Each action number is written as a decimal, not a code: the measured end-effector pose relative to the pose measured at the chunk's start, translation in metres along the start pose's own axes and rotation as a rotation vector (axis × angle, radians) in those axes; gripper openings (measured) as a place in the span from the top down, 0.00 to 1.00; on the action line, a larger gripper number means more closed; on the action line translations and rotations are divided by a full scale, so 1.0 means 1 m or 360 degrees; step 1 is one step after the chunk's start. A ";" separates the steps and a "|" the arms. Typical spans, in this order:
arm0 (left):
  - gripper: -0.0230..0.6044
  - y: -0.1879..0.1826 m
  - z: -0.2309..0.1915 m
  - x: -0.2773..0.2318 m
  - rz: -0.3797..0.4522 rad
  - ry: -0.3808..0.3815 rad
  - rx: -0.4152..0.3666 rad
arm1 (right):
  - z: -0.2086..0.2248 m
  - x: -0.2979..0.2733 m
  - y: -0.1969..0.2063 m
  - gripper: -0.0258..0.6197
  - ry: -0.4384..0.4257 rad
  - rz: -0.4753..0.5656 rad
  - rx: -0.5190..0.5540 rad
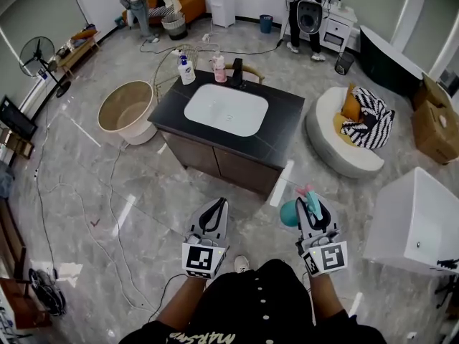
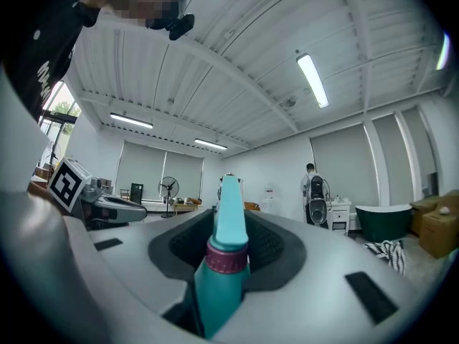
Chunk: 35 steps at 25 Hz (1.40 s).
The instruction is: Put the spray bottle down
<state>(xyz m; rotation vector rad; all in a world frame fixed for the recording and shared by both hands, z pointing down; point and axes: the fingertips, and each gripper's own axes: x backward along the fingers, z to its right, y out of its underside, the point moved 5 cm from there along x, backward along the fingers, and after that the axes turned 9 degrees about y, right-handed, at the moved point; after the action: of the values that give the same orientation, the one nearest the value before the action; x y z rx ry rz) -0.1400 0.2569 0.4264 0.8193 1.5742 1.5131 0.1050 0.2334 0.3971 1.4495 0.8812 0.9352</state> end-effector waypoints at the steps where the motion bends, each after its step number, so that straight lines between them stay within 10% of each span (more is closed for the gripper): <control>1: 0.93 0.001 -0.004 -0.003 -0.0011 0.0005 -0.0001 | -0.001 -0.004 0.001 0.78 0.0002 -0.0006 -0.0002; 16: 0.93 0.012 -0.041 -0.052 -0.0063 -0.0029 0.0026 | 0.025 -0.073 0.016 0.78 0.0035 -0.0002 -0.0001; 35: 0.93 -0.021 -0.116 -0.251 -0.0069 -0.0060 0.0020 | 0.136 -0.248 0.029 0.78 0.0006 -0.0015 0.0013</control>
<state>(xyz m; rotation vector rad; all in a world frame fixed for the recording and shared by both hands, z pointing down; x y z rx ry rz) -0.1186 -0.0198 0.4288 0.8114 1.5657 1.4498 0.1305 -0.0495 0.4037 1.4499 0.8948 0.9283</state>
